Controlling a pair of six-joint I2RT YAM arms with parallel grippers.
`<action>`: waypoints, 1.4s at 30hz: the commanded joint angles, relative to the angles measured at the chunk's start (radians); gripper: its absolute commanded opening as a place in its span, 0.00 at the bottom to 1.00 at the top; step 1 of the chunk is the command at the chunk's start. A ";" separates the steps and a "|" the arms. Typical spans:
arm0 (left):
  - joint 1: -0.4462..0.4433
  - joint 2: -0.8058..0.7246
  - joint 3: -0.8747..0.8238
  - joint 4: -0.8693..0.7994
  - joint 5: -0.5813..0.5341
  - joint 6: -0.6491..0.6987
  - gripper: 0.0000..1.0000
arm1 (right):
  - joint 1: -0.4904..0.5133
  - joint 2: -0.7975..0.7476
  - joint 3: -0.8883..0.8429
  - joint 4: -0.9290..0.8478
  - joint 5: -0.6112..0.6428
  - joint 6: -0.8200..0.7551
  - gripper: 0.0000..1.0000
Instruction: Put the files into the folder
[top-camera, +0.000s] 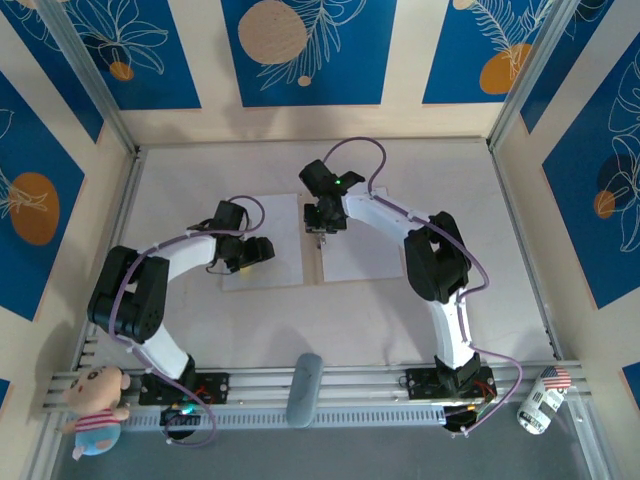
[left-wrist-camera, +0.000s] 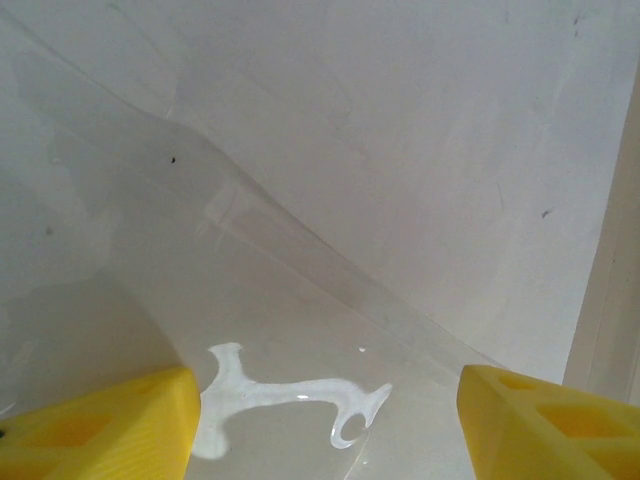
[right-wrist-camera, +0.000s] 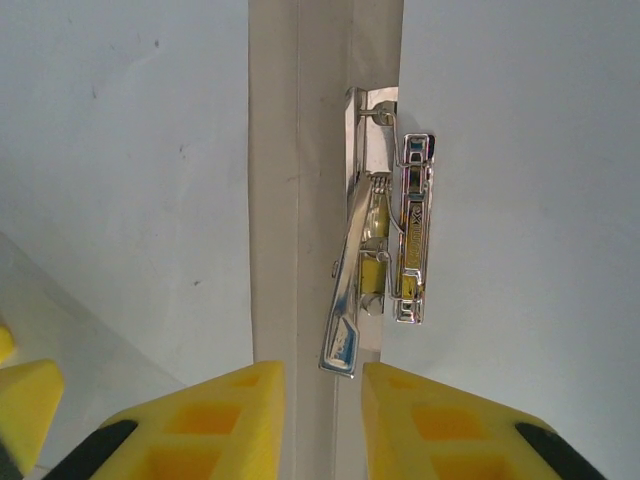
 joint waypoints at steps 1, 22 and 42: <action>0.008 0.017 0.018 -0.034 0.000 0.026 0.69 | 0.006 0.020 0.035 -0.036 -0.006 0.009 0.28; 0.008 0.042 0.017 -0.027 0.010 0.024 0.69 | 0.005 0.041 0.059 -0.055 -0.017 0.003 0.22; 0.008 0.041 0.033 -0.045 0.013 0.034 0.69 | 0.000 0.059 0.077 -0.077 -0.014 -0.004 0.18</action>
